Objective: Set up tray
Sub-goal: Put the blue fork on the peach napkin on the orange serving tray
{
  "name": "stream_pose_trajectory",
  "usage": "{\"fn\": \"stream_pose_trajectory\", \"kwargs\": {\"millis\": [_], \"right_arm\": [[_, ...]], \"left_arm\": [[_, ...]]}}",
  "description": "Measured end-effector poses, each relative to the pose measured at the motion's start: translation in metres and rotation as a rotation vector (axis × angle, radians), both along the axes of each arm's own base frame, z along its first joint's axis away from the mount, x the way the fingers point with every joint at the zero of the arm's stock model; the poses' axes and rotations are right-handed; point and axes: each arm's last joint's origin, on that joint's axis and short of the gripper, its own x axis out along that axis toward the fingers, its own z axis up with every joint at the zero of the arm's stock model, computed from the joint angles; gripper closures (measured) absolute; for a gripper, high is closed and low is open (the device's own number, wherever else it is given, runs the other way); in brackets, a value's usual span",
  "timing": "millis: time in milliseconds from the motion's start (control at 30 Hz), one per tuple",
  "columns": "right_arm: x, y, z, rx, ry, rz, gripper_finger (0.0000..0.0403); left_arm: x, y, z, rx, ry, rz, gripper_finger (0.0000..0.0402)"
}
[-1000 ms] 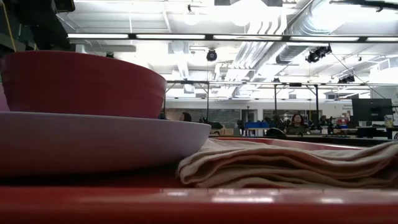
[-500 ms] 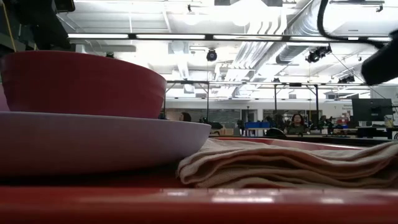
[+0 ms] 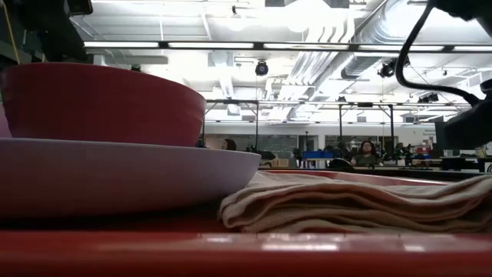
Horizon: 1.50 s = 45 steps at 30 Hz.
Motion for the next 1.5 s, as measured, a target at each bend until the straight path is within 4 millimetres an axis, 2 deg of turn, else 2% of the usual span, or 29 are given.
{"fn": "stream_pose_trajectory", "kwargs": {"millis": [300,733,967,1333,1500], "right_arm": [[-0.012,-0.008,-0.003,0.001,-0.009,-0.004,0.022],[-0.017,-0.021,-0.025,0.053,-0.069,-0.031,0.022],[-0.018,-0.021,-0.027,0.056,-0.069,-0.03,0.0221],[-0.016,-0.02,-0.028,0.055,-0.102,-0.021,0.028],[-0.014,-0.022,-0.028,0.055,-0.104,-0.024,0.0285]], "left_arm": [[0.0,0.0,0.0,-0.003,-0.001,-0.004,0.0227],[0.0,0.0,0.0,-0.002,-0.001,-0.002,0.0227],[0.0,0.0,0.0,-0.002,-0.001,-0.002,0.0227],[0.0,0.0,0.0,0.002,0.0,0.002,0.0227],[0.0,0.0,0.0,0.001,0.0,0.002,0.0227]]}}
